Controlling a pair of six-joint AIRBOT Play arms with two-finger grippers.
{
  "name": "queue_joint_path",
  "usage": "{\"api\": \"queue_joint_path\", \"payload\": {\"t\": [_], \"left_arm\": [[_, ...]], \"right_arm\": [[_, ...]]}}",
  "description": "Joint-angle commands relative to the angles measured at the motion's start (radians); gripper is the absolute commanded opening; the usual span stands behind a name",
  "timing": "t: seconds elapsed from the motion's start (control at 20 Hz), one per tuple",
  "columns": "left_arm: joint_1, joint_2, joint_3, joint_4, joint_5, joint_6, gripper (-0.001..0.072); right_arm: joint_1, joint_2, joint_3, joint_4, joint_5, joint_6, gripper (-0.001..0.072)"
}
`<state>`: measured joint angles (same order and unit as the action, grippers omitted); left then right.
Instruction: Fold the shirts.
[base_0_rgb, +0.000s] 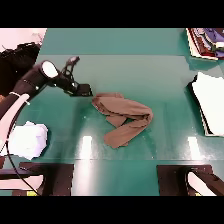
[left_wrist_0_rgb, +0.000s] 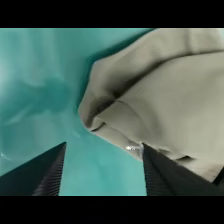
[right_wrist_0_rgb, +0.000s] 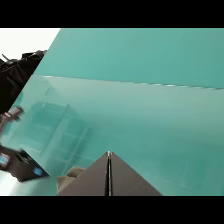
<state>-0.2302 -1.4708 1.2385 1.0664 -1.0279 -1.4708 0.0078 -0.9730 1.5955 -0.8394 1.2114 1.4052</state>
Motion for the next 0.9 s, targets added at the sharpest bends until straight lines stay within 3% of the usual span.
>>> {"api": "queue_joint_path", "payload": {"t": [0.0,0.25,0.35,0.55,0.7,0.8,0.85], "left_arm": [[0.035,-0.077,-0.094,-0.236,0.071,0.092,0.0542],[-0.001,-0.130,-0.093,-0.306,0.128,0.091,0.0518],[0.005,-0.130,-0.085,-0.317,0.138,0.092,0.0036],[0.063,-0.056,0.015,-0.286,0.125,0.092,0.0029],[0.093,0.046,0.113,-0.163,0.134,0.091,0.0029],[0.094,0.097,0.164,-0.050,0.127,0.091,0.0029],[0.094,0.118,0.176,-0.032,0.124,0.091,0.0030]], "right_arm": [[0.001,0.000,0.001,0.000,0.002,0.000,0.0020],[0.001,0.000,0.001,0.000,0.005,0.000,0.0020],[0.000,0.000,0.001,-0.002,0.027,0.000,0.0020],[0.001,0.014,-0.067,-0.124,0.144,0.041,0.0020],[0.001,0.068,-0.295,-0.221,0.176,0.099,0.0020],[0.002,0.102,-0.500,-0.223,0.143,0.106,0.0021],[0.014,0.112,-0.610,-0.199,0.114,0.105,0.0054]]}}
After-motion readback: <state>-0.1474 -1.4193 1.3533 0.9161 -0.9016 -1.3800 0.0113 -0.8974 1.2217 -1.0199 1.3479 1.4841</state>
